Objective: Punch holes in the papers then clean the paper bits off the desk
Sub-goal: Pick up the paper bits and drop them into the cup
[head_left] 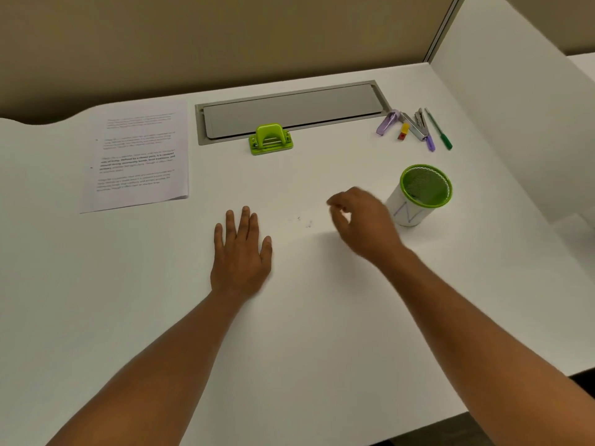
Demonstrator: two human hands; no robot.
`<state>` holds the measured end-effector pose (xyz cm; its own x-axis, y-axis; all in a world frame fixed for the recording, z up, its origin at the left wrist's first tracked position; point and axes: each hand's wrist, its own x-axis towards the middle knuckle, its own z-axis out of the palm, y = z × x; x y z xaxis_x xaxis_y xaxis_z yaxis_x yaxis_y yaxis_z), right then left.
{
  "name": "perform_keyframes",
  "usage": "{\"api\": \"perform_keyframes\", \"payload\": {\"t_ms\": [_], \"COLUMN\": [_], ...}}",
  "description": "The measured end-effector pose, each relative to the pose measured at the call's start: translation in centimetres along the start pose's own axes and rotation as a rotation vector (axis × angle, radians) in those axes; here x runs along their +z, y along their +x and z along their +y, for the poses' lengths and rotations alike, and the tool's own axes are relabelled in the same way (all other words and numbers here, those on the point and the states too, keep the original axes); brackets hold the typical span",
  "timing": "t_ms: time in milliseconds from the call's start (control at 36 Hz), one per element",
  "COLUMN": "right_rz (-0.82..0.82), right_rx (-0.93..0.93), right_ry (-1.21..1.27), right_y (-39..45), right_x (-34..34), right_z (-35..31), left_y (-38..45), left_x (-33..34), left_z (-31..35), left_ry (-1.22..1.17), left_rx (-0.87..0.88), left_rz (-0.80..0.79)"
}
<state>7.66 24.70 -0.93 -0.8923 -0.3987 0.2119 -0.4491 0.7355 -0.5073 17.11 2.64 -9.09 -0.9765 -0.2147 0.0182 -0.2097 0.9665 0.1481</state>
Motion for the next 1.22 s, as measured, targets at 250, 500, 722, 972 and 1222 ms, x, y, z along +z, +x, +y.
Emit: {"api": "perform_keyframes", "payload": {"t_ms": [250,500,722,972,1222], "right_rz": [-0.137,-0.152,-0.256,-0.337,-0.251], "right_rx": [0.033,0.111,0.232,0.179,-0.054], "right_ry": [-0.160,-0.277,-0.031,-0.071,-0.213], "right_y": [1.2,2.7,2.7,2.3,0.8], "right_x": [7.0,8.1,4.8,4.9,6.6], "right_z": [-2.5,-2.3,1.0,0.8,-1.2], "left_y": [0.1,0.0,0.1,0.0,0.0], "left_x": [0.1,0.0,0.1,0.0,0.1], "left_z": [0.0,0.0,-0.1,0.0,-0.1], "left_ry": [0.028,0.024,0.012,0.015,0.015], "left_rx": [0.001,-0.004,-0.009,-0.007,-0.003], "left_rz": [0.005,-0.001,-0.011,-0.010,0.001]}}
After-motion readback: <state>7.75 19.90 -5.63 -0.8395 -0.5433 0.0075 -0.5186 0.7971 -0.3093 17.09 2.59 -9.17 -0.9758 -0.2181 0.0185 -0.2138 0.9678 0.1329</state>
